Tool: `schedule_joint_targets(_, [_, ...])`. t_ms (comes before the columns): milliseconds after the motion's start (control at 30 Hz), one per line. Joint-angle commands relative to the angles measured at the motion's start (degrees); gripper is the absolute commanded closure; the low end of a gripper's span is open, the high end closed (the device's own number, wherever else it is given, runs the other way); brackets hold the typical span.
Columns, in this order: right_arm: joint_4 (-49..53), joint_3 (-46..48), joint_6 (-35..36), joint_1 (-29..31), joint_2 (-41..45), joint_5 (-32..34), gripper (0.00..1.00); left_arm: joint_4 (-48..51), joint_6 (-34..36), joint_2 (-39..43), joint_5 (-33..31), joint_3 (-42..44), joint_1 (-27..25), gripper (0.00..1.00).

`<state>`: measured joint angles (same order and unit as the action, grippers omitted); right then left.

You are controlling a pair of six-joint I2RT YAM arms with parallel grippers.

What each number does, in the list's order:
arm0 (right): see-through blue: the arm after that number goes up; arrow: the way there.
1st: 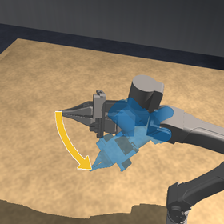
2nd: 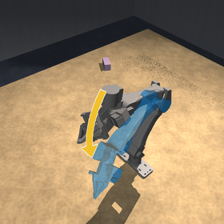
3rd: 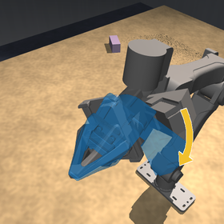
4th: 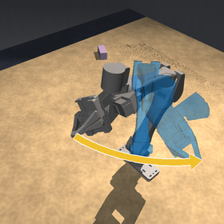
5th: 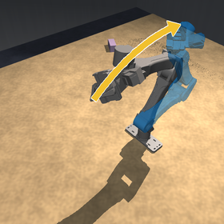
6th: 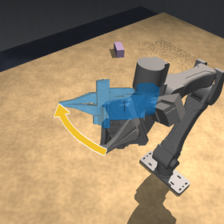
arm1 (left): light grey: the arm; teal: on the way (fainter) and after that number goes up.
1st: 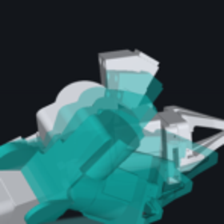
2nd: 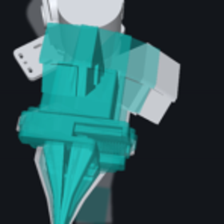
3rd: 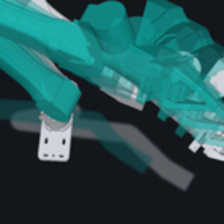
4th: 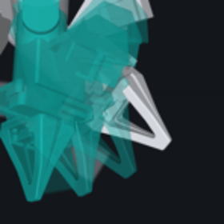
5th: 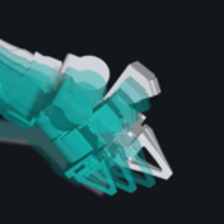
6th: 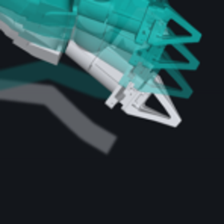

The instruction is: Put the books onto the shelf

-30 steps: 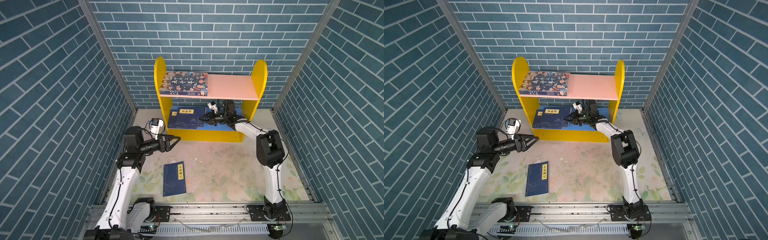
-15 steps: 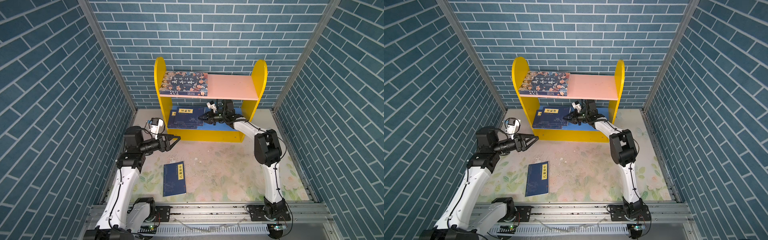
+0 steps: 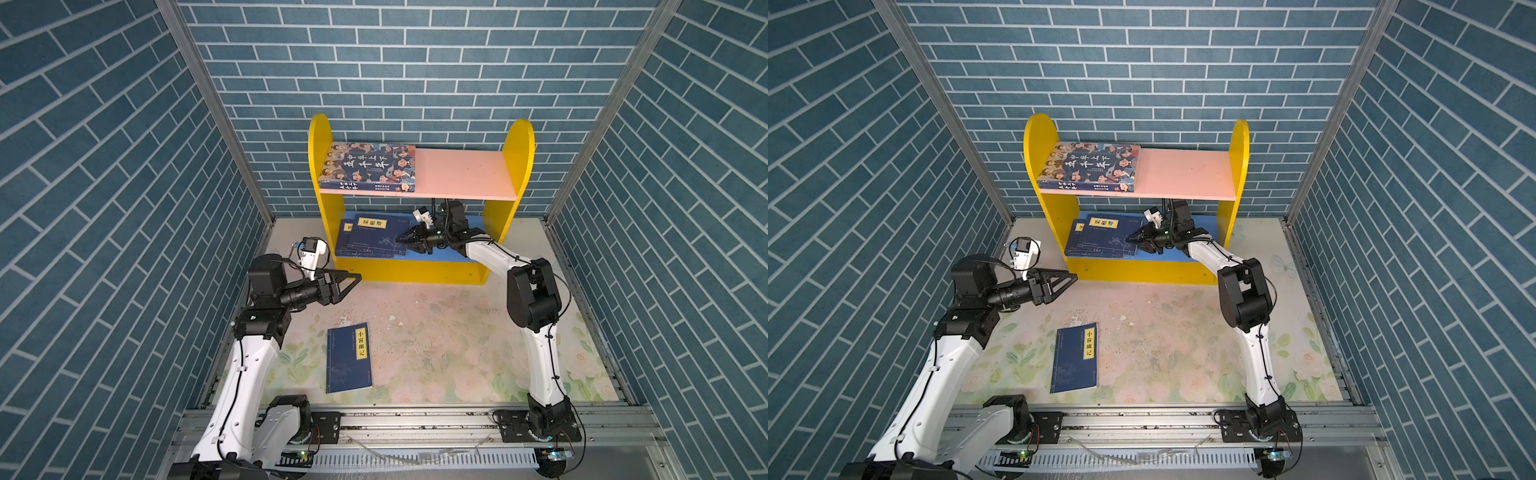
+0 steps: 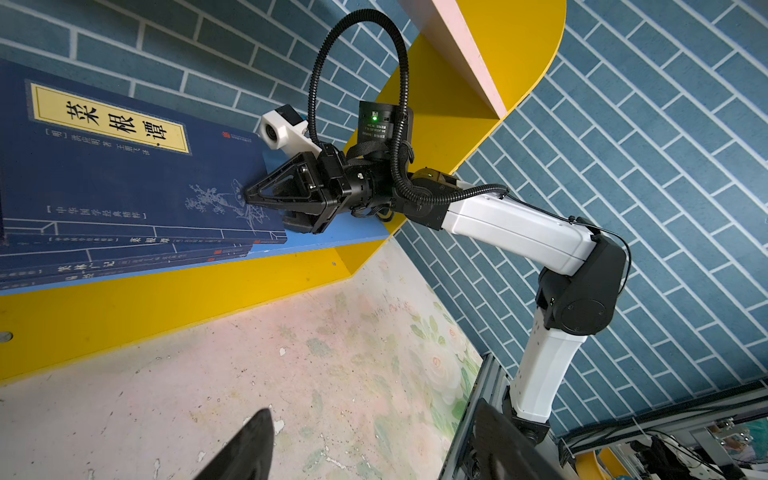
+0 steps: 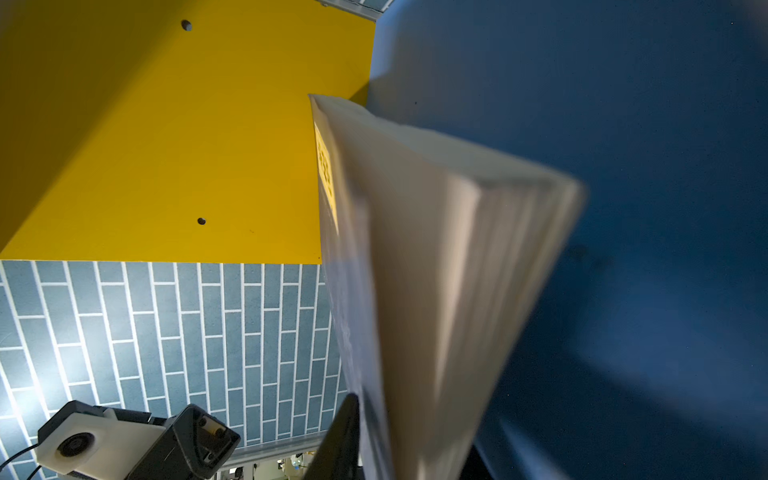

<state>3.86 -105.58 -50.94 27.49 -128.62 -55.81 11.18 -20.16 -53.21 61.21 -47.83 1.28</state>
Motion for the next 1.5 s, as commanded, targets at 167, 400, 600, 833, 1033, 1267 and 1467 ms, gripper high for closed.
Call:
schedule_joint_targets(167, [5.3, -0.9, 5.9, 0.0, 2.1, 4.4, 0.74, -1.3, -0.2, 1.4, 1.3, 1.2, 0.5, 0.22])
schedule_joint_targets(400, [3.4, -0.6, 5.0, 0.1, 2.1, 3.2, 0.99, -1.3, -0.1, 1.5, 1.5, 1.3, 0.5, 0.22])
schedule_joint_targets(600, [0.8, 0.4, 4.7, 0.1, 2.6, 0.9, 1.0, -1.4, -0.1, 1.6, 1.6, 1.3, 0.5, 0.22])
schedule_joint_targets(833, [-0.7, 0.2, 4.6, 0.5, 2.6, -1.0, 1.0, -1.6, -0.1, 1.4, 1.7, 1.3, 0.5, 0.22])
schedule_joint_targets(1033, [-1.0, -0.5, 4.2, 1.3, 2.2, -1.5, 1.0, -1.5, 0.0, 1.4, 1.7, 1.3, 0.5, 0.22])
schedule_joint_targets(1267, [-0.2, -1.6, 4.4, 1.9, 1.6, -1.9, 1.0, -1.6, 0.0, 1.7, 1.7, 1.3, 0.5, 0.22])
schedule_joint_targets(1467, [0.3, -2.2, 4.2, 1.8, 0.9, -0.8, 1.0, -1.6, 0.0, 1.8, 1.7, 1.4, 0.5, 0.22])
